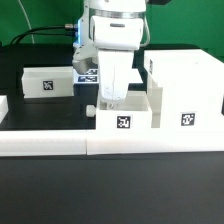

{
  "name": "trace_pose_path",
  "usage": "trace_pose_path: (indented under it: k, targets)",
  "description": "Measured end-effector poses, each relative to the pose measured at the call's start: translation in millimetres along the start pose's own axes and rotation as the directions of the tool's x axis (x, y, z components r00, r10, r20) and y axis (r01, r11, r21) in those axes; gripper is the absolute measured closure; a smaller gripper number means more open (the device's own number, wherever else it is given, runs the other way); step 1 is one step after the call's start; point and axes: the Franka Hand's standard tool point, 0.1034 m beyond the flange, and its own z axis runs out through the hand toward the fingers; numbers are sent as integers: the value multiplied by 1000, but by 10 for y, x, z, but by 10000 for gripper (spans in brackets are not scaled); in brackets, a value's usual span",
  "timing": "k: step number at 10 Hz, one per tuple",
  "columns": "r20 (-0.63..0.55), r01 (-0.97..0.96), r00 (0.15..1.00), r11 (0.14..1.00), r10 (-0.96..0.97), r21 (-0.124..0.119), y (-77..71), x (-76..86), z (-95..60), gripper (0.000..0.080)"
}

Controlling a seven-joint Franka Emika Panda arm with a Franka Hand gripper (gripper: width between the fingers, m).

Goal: Assemble drawer

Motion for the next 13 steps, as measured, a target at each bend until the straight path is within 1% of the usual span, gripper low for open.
trace_pose_path:
  k: [2, 5, 9, 11, 13]
  targets:
    - [0, 2, 1000, 1000, -2, 1, -4, 2, 2, 757]
    - [1, 22, 1000, 1000, -22, -1, -5, 79, -4, 757]
    - [2, 12, 1000, 1000, -12, 2, -4, 58, -3, 757]
    - [-2, 18, 1000, 1000, -18, 3, -15, 97, 1, 757]
    - [-5, 0, 1000, 1000, 0, -10, -11, 119, 19, 757]
